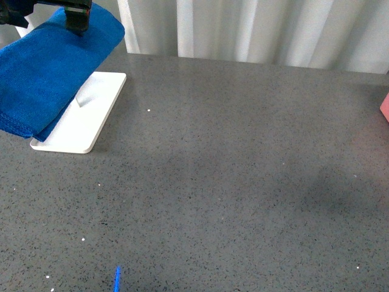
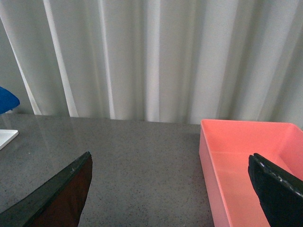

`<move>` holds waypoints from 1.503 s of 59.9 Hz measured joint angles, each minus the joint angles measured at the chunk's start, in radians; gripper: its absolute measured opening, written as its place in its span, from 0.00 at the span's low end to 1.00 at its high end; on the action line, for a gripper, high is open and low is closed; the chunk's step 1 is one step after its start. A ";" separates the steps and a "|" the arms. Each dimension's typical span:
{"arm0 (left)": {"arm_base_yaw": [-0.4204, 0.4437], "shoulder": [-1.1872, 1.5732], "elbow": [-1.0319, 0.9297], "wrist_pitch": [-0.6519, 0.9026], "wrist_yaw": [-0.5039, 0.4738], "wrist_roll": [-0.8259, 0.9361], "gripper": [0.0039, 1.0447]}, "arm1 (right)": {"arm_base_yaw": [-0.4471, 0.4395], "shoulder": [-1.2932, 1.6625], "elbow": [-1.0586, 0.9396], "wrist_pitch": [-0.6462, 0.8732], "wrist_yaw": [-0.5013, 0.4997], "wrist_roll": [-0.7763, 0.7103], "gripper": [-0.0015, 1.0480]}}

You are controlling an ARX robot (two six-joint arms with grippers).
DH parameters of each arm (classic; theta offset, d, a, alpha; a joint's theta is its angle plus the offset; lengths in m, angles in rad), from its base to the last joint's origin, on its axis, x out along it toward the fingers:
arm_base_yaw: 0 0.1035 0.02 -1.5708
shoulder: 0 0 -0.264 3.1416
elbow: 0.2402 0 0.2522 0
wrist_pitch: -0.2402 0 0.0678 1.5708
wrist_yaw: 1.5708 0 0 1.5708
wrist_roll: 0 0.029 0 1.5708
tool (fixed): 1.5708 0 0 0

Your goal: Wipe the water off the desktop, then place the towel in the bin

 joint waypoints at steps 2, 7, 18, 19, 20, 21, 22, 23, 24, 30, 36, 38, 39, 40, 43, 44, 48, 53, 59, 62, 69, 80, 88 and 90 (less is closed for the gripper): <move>0.000 0.002 0.000 0.000 -0.005 0.003 0.94 | 0.000 0.000 0.000 0.000 0.000 0.000 0.93; 0.000 0.010 0.000 0.000 -0.006 0.007 0.93 | 0.000 0.000 0.000 0.000 0.000 0.000 0.93; 0.000 0.014 -0.002 0.001 -0.011 0.011 0.56 | 0.000 0.000 0.000 0.000 0.000 0.000 0.93; 0.000 0.014 -0.002 0.001 -0.011 0.011 0.54 | 0.000 0.000 0.000 0.000 0.000 0.000 0.93; 0.000 0.014 -0.002 0.001 -0.011 0.012 0.50 | 0.000 0.000 0.000 0.000 0.000 0.000 0.93; 0.000 0.014 -0.002 0.001 -0.011 0.012 0.49 | 0.000 0.000 0.000 0.000 0.000 0.000 0.93; -0.001 0.014 -0.002 0.001 -0.010 0.013 0.45 | 0.000 0.000 0.000 0.000 0.000 0.000 0.93; -0.001 0.014 -0.002 0.001 -0.009 0.013 0.44 | 0.000 0.000 0.000 0.000 0.000 0.000 0.93; -0.001 0.014 -0.002 0.001 -0.009 0.014 0.40 | 0.000 0.000 0.000 0.000 0.000 0.000 0.93; -0.003 0.013 -0.002 -0.001 -0.005 0.019 0.23 | 0.000 0.000 0.000 0.000 0.000 0.000 0.93; -0.003 0.007 -0.002 -0.009 -0.002 0.019 0.09 | 0.000 0.000 0.000 0.000 0.000 0.000 0.93; -0.003 0.004 -0.002 -0.014 -0.001 0.019 0.05 | 0.000 0.000 0.000 0.000 0.000 0.000 0.93; -0.003 0.002 -0.002 -0.015 -0.002 0.018 0.04 | 0.000 0.000 0.000 0.000 0.000 0.000 0.93; -0.003 0.001 -0.002 -0.015 -0.003 0.019 0.04 | 0.000 0.000 0.000 0.000 0.000 0.000 0.93; -0.005 -0.001 -0.002 -0.020 -0.006 0.023 0.04 | 0.000 0.000 0.000 0.000 0.000 0.000 0.93; -0.005 -0.002 -0.002 -0.025 -0.005 0.025 0.04 | 0.000 0.000 0.000 0.000 0.000 0.000 0.93; -0.006 -0.012 -0.002 -0.037 -0.003 0.027 0.04 | 0.000 0.000 0.000 0.000 0.000 0.000 0.93; -0.006 -0.029 -0.001 -0.048 -0.002 0.033 0.04 | 0.000 0.000 0.000 0.000 0.000 0.000 0.93; -0.007 -0.058 0.016 -0.068 0.005 0.037 0.04 | 0.000 0.000 0.000 0.000 0.000 0.000 0.93; -0.008 -0.071 0.029 -0.075 0.006 0.040 0.04 | 0.000 0.000 0.000 0.000 0.000 0.000 0.93; -0.014 -0.110 0.079 -0.097 0.008 0.051 0.04 | 0.000 0.000 0.000 0.000 0.000 0.000 0.93; -0.053 -0.172 0.168 -0.120 0.047 0.051 0.04 | 0.000 0.000 0.000 0.000 0.000 0.000 0.93; -0.133 -0.246 0.182 -0.098 0.114 0.008 0.04 | 0.000 0.000 0.000 0.000 0.000 0.000 0.93; -0.159 -0.266 0.174 -0.083 0.132 -0.006 0.04 | 0.000 0.000 0.000 0.000 0.000 0.000 0.93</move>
